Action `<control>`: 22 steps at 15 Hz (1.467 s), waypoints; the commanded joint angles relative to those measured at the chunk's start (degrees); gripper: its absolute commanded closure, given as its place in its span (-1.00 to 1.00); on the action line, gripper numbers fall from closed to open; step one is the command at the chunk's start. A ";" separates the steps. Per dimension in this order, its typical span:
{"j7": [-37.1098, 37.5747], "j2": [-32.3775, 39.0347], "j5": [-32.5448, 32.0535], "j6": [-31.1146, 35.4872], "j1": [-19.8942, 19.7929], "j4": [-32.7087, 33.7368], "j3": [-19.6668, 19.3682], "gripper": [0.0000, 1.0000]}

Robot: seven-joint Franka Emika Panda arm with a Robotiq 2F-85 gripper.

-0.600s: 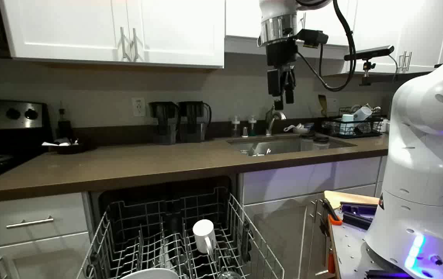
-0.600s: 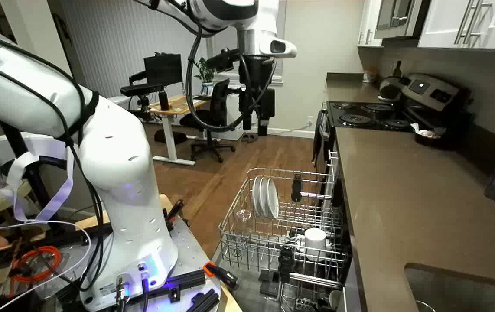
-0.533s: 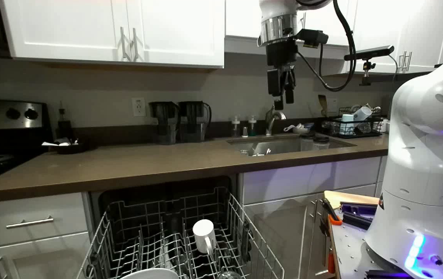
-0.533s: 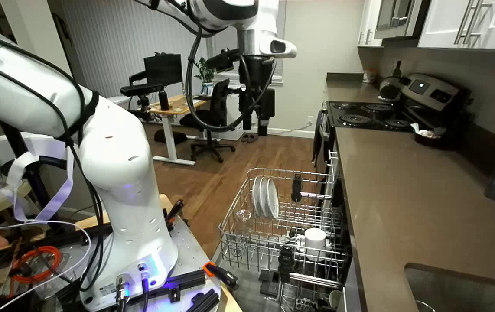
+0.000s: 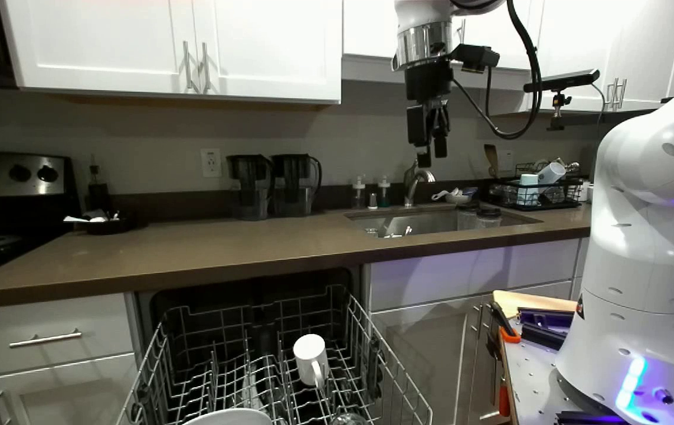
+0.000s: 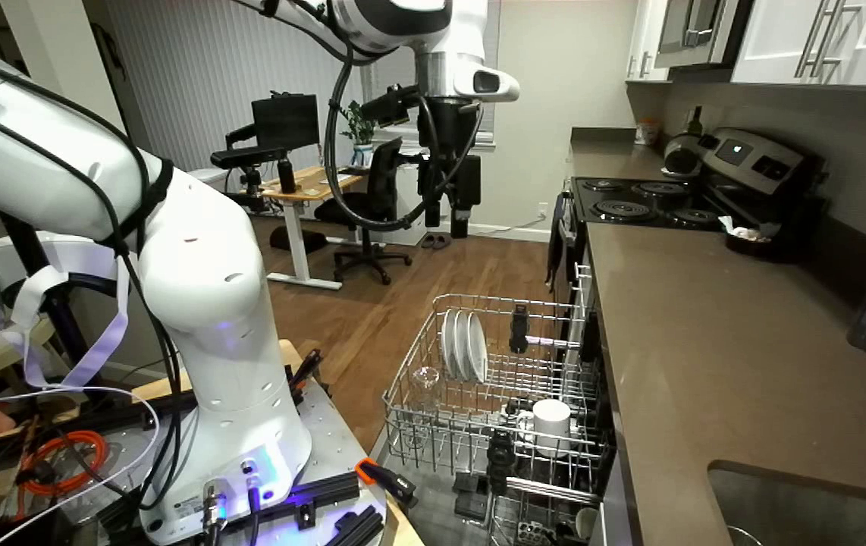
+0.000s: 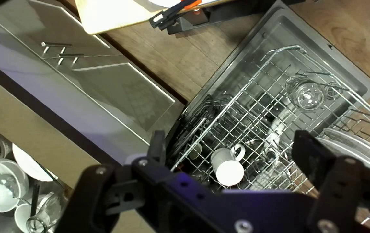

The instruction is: Move the cups to the back left corner of the dishwater

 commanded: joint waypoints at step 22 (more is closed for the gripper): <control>17.66 53.99 5.30 23.64 5.48 26.50 -1.68 -1.00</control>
